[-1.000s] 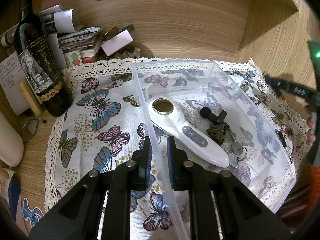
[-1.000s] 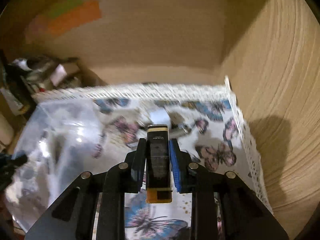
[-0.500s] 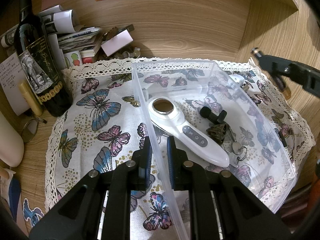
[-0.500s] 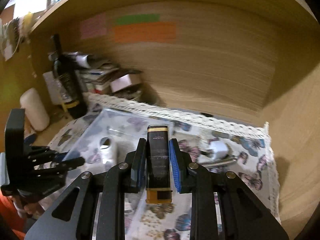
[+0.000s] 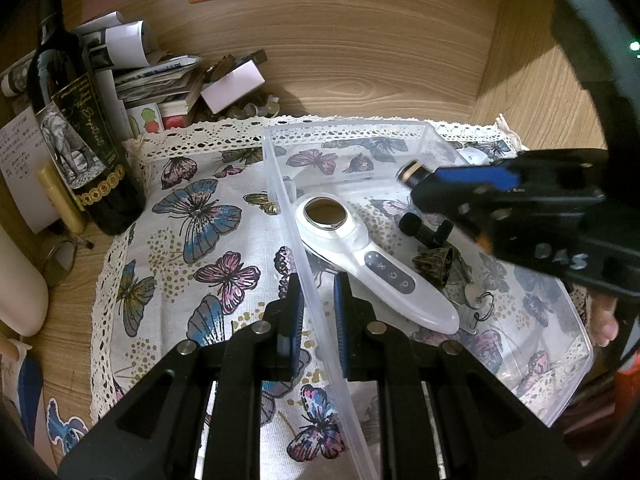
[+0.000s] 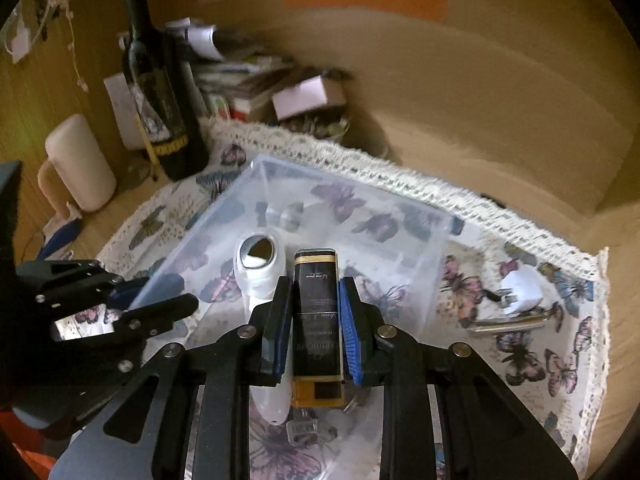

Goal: Organize rigid objects
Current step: 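Lower the black-and-gold case into the box and release it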

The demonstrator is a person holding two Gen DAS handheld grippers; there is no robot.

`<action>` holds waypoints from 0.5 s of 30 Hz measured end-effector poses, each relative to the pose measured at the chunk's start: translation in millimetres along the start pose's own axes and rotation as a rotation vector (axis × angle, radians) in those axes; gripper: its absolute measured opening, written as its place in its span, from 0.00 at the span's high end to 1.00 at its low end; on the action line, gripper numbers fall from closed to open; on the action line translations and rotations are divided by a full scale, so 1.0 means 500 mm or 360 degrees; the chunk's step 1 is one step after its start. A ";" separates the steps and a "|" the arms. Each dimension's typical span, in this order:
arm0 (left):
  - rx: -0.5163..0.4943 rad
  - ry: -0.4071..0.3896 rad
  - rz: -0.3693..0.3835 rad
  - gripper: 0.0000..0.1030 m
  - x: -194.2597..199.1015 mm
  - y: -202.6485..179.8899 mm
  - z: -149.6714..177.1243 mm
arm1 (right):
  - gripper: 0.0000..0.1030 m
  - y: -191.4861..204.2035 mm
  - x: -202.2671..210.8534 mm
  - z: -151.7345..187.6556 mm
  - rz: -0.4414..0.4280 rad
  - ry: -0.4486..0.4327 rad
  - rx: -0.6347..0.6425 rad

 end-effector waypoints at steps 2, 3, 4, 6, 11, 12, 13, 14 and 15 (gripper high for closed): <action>0.0002 -0.0001 0.0001 0.86 0.000 0.000 -0.001 | 0.79 0.000 -0.015 0.004 -0.0001 0.0048 0.0003; 0.0001 -0.0002 0.0001 0.86 0.000 0.000 0.000 | 0.79 0.001 -0.019 0.006 -0.0006 0.0069 0.0003; 0.0001 -0.0003 0.0001 0.86 0.000 0.000 0.000 | 0.79 0.001 -0.022 0.007 -0.0017 0.0088 0.0004; 0.0002 -0.0002 0.0003 0.86 0.000 0.000 0.000 | 0.79 -0.001 -0.021 0.007 -0.0013 0.0098 0.0006; 0.0001 -0.0003 0.0001 0.86 0.000 -0.001 0.000 | 0.79 0.000 -0.023 0.009 -0.0008 0.0129 0.0021; 0.0001 -0.0002 0.0001 0.86 0.000 -0.001 0.000 | 0.79 0.000 -0.022 0.009 0.0000 0.0124 0.0026; 0.0001 -0.0002 0.0001 0.86 0.000 -0.001 -0.001 | 0.78 -0.001 -0.019 0.008 0.0008 0.0113 0.0025; 0.0002 -0.0002 0.0001 0.86 0.000 0.000 -0.001 | 0.77 -0.002 -0.018 0.007 0.0008 0.0107 0.0023; 0.0001 -0.0002 0.0001 0.86 0.000 -0.001 0.000 | 0.76 -0.004 -0.014 0.005 0.0009 0.0096 0.0016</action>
Point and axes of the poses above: each gripper's, at about its wrist camera, not at the fingertips, and x roughly against the way its jaws point, y to its left, z to its underside, the point moved 3 cm from there along -x, roughly the way its jaws point, and after that the axes turned 9 degrees about -y, right-handed, at the moved point
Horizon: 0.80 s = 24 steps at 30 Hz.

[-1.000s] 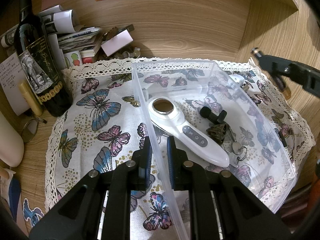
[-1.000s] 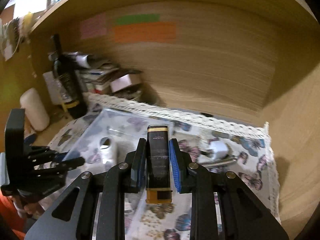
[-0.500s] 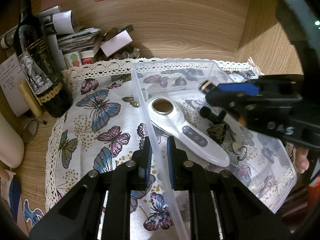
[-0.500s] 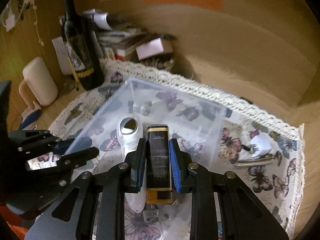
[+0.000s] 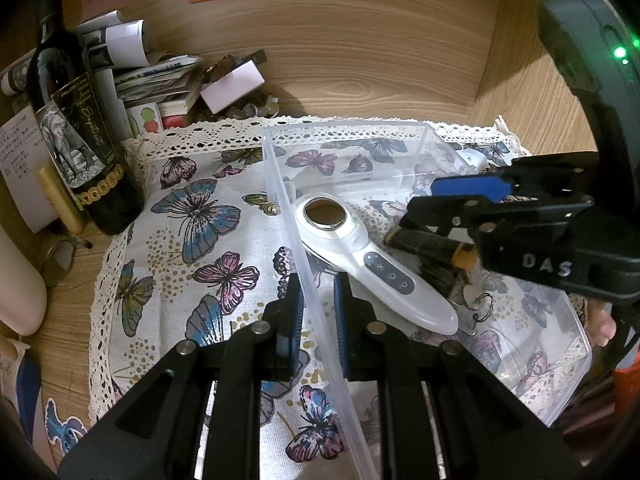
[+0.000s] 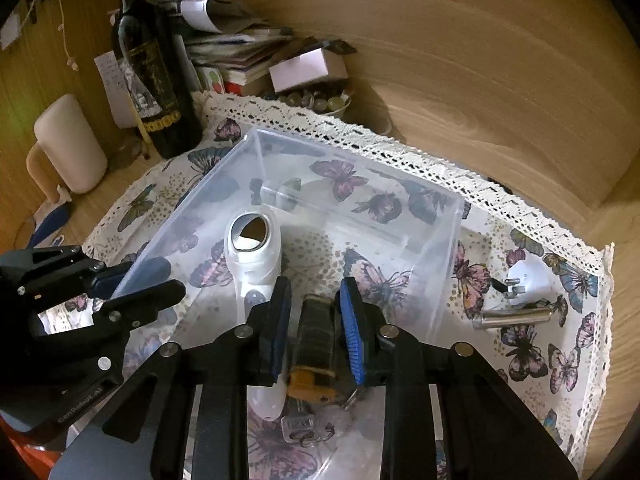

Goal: Organize rigid objects
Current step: 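Lower the black-and-gold case into the box and release it, then grasp the small black cylindrical piece on the cloth with the right gripper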

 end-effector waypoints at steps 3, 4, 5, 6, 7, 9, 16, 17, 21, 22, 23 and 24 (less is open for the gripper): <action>-0.0001 0.0000 -0.0001 0.86 0.000 0.000 0.000 | 0.74 -0.005 0.017 -0.003 0.0005 -0.0042 -0.0018; 0.0000 0.0000 0.0000 0.86 0.000 0.001 0.000 | 0.74 -0.008 0.026 -0.004 0.0011 -0.0061 -0.0023; 0.0000 0.0000 0.0000 0.86 0.000 0.000 0.000 | 0.74 -0.011 0.035 -0.004 0.0017 -0.0081 -0.0030; -0.0001 -0.0001 0.0000 0.86 0.000 0.000 0.000 | 0.74 -0.012 0.041 -0.005 0.0021 -0.0092 -0.0036; -0.0001 -0.0001 0.0000 0.86 0.000 0.000 0.000 | 0.73 -0.015 0.052 -0.005 0.0027 -0.0112 -0.0045; 0.0001 0.0000 0.0000 0.86 0.000 0.000 0.000 | 0.71 -0.019 0.069 -0.004 0.0041 -0.0146 -0.0061; 0.0000 -0.0001 0.0001 0.86 0.000 0.000 0.000 | 0.61 -0.046 0.141 0.004 0.0130 -0.0287 -0.0115; 0.0000 -0.0001 0.0001 0.86 0.000 0.000 0.000 | 0.60 -0.052 0.149 0.007 0.0145 -0.0303 -0.0126; -0.0002 -0.0001 -0.0001 0.86 0.000 0.000 0.000 | 0.57 -0.083 0.190 0.026 0.0240 -0.0364 -0.0181; -0.0001 -0.0001 0.0000 0.86 0.000 0.000 0.000 | 0.56 -0.093 0.201 0.034 0.0269 -0.0373 -0.0201; -0.0002 -0.0001 0.0000 0.86 0.000 0.000 0.000 | 0.56 -0.101 0.207 0.040 0.0290 -0.0378 -0.0216; -0.0001 -0.0001 0.0000 0.86 0.000 0.000 0.000 | 0.56 -0.113 0.216 0.050 0.0319 -0.0380 -0.0239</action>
Point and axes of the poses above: each gripper's, at about its wrist camera, not at the fingertips, and x roughly against the way its jaws point, y to its left, z to its underside, the point moved 3 cm from there along -x, roughly the way its jaws point, and after that the axes turned 9 degrees about -y, right-handed, at the moved point
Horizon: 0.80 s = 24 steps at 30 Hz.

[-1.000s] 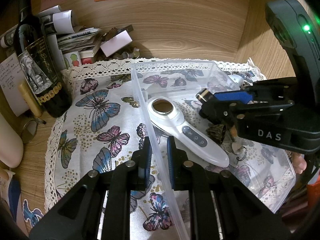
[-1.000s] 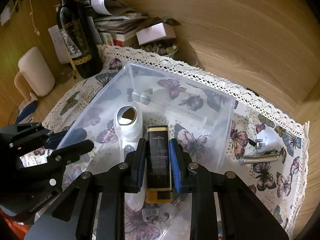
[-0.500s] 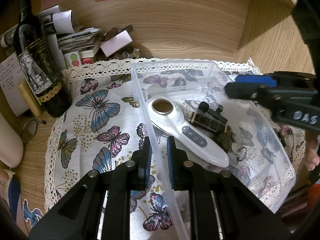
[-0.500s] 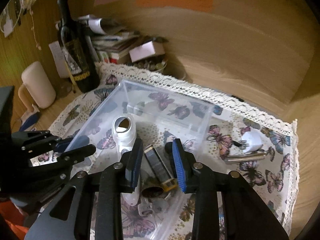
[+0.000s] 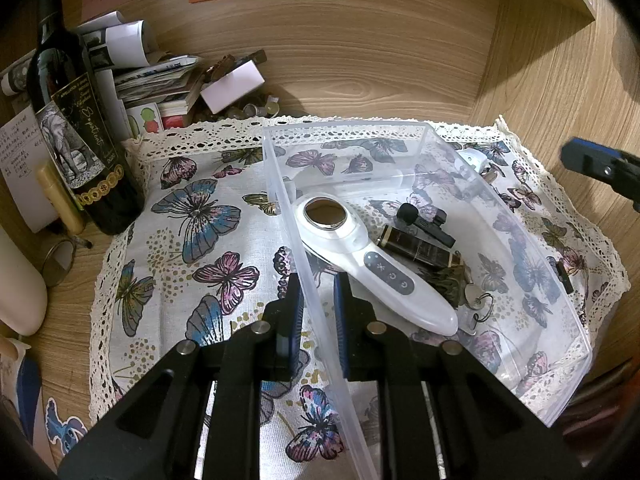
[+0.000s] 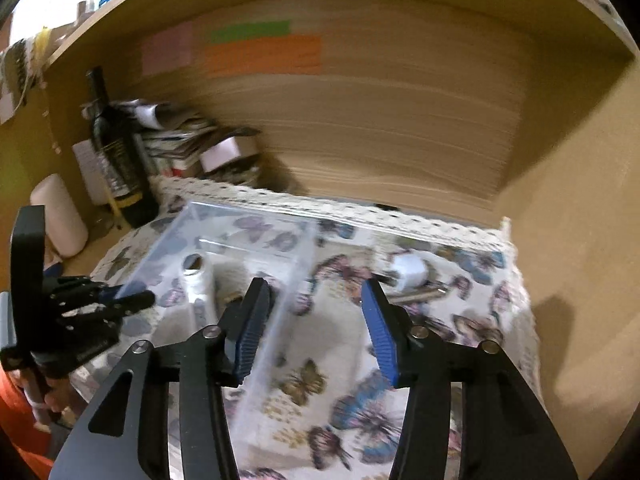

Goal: Organize rigid objects
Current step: 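Grasp the small black cylindrical piece on the cloth with the right gripper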

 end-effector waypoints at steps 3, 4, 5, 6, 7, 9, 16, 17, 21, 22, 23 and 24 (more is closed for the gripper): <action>0.0000 0.0000 -0.0001 0.86 0.000 0.000 0.000 | 0.55 -0.028 0.012 0.016 0.0065 0.0014 -0.0033; -0.0001 0.0000 -0.0001 0.86 0.000 0.000 0.000 | 0.54 -0.039 0.014 0.026 0.0088 0.0029 -0.0045; 0.0000 0.0000 -0.0001 0.86 0.000 0.000 0.000 | 0.54 -0.046 0.016 0.034 0.0110 0.0041 -0.0053; 0.0000 0.0000 -0.0001 0.86 0.000 0.000 0.000 | 0.54 -0.055 0.017 0.044 0.0137 0.0057 -0.0060; 0.0000 0.0000 0.0000 0.86 0.000 0.000 0.000 | 0.54 -0.064 0.017 0.056 0.0168 0.0076 -0.0069; 0.0001 0.0000 0.0000 0.86 0.000 0.000 0.000 | 0.54 -0.079 0.016 0.082 0.0209 0.0115 -0.0094; -0.0002 0.0000 0.0000 0.86 0.000 0.000 0.000 | 0.54 -0.134 0.007 0.179 0.0304 0.0255 -0.0234; -0.0001 0.0000 -0.0001 0.86 0.000 -0.001 0.000 | 0.54 -0.139 0.003 0.190 0.0310 0.0277 -0.0251; 0.0001 -0.0002 -0.0002 0.86 0.000 0.000 0.000 | 0.54 -0.151 -0.003 0.228 0.0325 0.0334 -0.0295; 0.0001 -0.0001 -0.0001 0.86 0.001 0.000 0.000 | 0.54 -0.154 -0.004 0.236 0.0323 0.0347 -0.0306; 0.0001 -0.0001 0.0000 0.86 0.001 -0.001 0.000 | 0.54 -0.157 -0.005 0.244 0.0324 0.0358 -0.0313; 0.0002 -0.0001 0.0000 0.86 0.000 0.000 0.000 | 0.54 -0.160 -0.006 0.251 0.0325 0.0368 -0.0325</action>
Point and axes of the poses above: each gripper's, at about its wrist camera, not at the fingertips, and x roughly against the way its jaws point, y to its left, z to its underside, the point moved 3 cm from there along -x, roughly the way its jaws point, and after that the axes turned 9 degrees about -y, right-handed, at the moved point
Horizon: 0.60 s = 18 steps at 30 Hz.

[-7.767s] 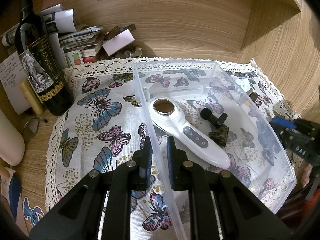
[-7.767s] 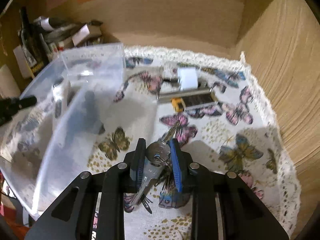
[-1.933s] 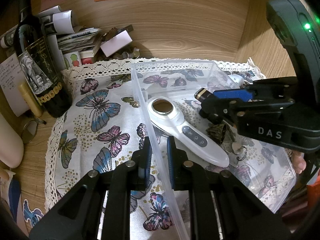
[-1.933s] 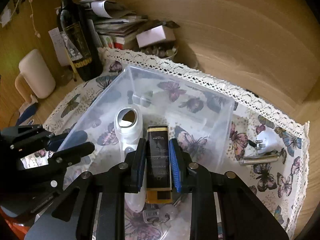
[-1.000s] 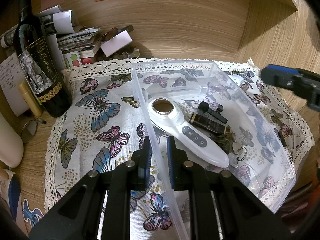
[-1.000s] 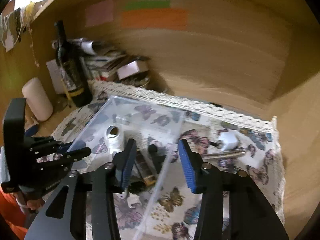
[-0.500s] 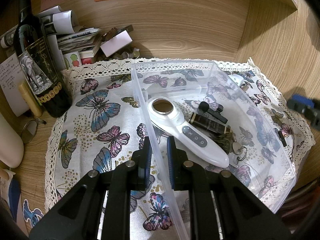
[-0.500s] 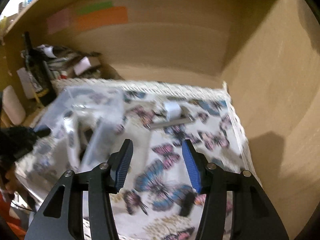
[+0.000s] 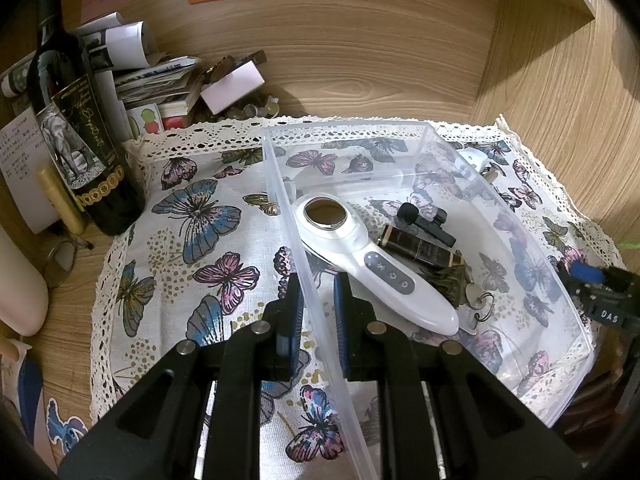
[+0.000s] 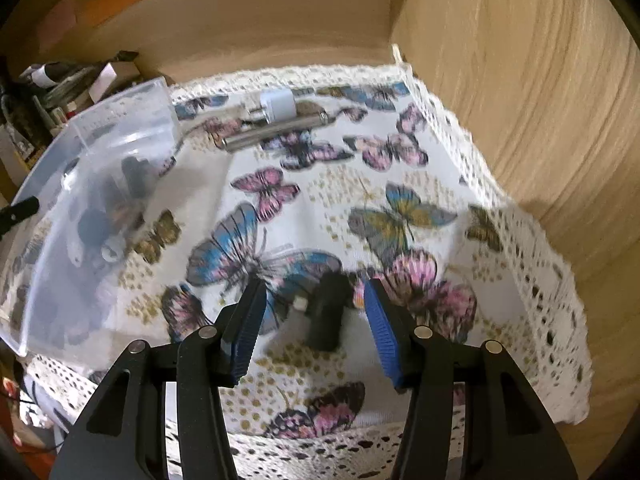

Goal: Organize rigid objects
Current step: 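Grasp the small black cylindrical piece on the cloth with the right gripper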

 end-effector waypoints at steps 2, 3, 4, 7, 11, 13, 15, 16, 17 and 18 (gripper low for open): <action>-0.0002 0.0000 -0.0001 0.86 0.000 -0.001 0.000 | 0.55 -0.007 -0.004 0.010 0.0001 0.0006 -0.0022; -0.0004 0.0000 -0.0002 0.86 0.000 -0.001 0.000 | 0.57 -0.010 -0.003 0.013 0.0000 -0.0004 -0.0027; -0.0003 -0.0001 -0.0002 0.86 0.000 -0.001 0.001 | 0.63 -0.011 -0.001 0.013 0.0010 -0.0012 -0.0025; -0.0002 -0.0001 0.0000 0.86 0.000 0.000 0.000 | 0.76 -0.009 0.002 0.011 -0.0015 -0.0012 -0.0022; -0.0002 -0.0001 -0.0002 0.86 0.000 -0.001 0.000 | 0.76 0.001 0.007 0.005 -0.0013 -0.0035 0.0004; -0.0003 0.0000 -0.0001 0.86 0.000 -0.001 0.000 | 0.76 0.007 0.011 -0.005 -0.0027 -0.0057 0.0015; -0.0001 0.0000 0.0000 0.86 0.000 -0.001 0.001 | 0.76 0.015 0.019 -0.019 -0.0039 -0.0089 0.0030; -0.0002 -0.0001 -0.0002 0.86 0.000 -0.002 0.001 | 0.76 0.019 0.023 -0.028 -0.0045 -0.0108 0.0040; -0.0002 -0.0001 -0.0003 0.86 0.000 -0.002 0.001 | 0.76 0.024 0.027 -0.035 -0.0050 -0.0126 0.0049; -0.0002 -0.0001 -0.0003 0.86 0.000 -0.002 0.000 | 0.76 0.030 0.032 -0.044 -0.0058 -0.0147 0.0059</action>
Point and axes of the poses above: each gripper's, at about its wrist camera, not at the fingertips, and x roughly against the way its jaws point, y to its left, z to its underside, the point moved 3 cm from there along -x, roughly the way its jaws point, and after that the axes turned 9 degrees about -y, right-handed, at the moved point
